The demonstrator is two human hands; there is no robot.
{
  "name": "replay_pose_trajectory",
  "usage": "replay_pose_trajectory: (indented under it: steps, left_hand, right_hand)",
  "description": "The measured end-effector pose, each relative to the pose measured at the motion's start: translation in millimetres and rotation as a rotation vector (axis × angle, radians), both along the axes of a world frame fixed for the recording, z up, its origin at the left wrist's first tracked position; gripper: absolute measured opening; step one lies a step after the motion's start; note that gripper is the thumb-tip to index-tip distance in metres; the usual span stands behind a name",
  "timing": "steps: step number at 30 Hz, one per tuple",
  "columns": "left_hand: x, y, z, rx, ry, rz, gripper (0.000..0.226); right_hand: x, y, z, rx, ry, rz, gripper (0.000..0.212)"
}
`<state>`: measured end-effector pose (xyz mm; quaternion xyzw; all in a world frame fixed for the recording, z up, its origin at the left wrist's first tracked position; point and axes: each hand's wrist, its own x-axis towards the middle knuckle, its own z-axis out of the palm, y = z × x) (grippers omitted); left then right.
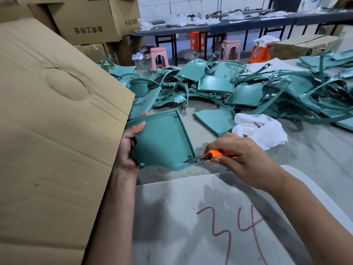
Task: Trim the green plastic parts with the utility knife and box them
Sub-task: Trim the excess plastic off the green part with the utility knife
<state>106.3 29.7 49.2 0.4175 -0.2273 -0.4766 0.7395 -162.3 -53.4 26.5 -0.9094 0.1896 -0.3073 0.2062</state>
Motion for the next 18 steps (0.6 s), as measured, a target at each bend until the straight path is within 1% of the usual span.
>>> replay_pose_trajectory:
  steps: [2,3,6,8,10,11,14,16,18]
  left_hand:
    - [2.7,1.4,-0.5,-0.027,-0.017,0.005,0.025]
    - [3.8,2.3,-0.4,-0.032,-0.028,0.005,0.025]
    - [-1.1,4.3,-1.9,0.008,-0.011,-0.041,0.027]
    - [-8.0,3.6,-3.9,0.042,0.01,-0.076,0.028]
    - [-12.2,2.5,-3.9,0.049,0.02,-0.082,0.023]
    - [-12.2,1.9,-3.1,0.045,0.033,-0.071,0.023]
    - [-6.8,-0.9,-2.5,0.028,0.068,-0.018,0.023]
    - [-3.0,-3.0,-2.6,-0.007,0.084,0.007,0.021]
    - [-1.1,-4.4,-3.4,-0.057,0.105,0.025,0.021]
  right_hand:
    - [-1.4,-1.5,-1.3,-0.003,-0.014,0.002,0.013]
    - [-0.5,-1.6,-2.4,-0.011,-0.065,-0.02,0.012]
    - [7.9,2.0,-6.4,-0.093,-0.231,-0.168,0.011]
    - [15.1,5.3,-10.0,-0.13,-0.249,-0.245,0.015]
    - [18.3,6.2,-12.0,-0.13,-0.218,-0.264,0.021]
    - [17.6,5.0,-11.2,-0.124,-0.198,-0.24,0.021]
    - [7.5,-1.2,-6.9,-0.088,-0.14,-0.075,0.016]
    - [1.1,-4.8,-6.3,-0.072,-0.047,0.001,0.015]
    - [1.6,-5.9,-9.1,-0.099,0.067,0.043,0.017]
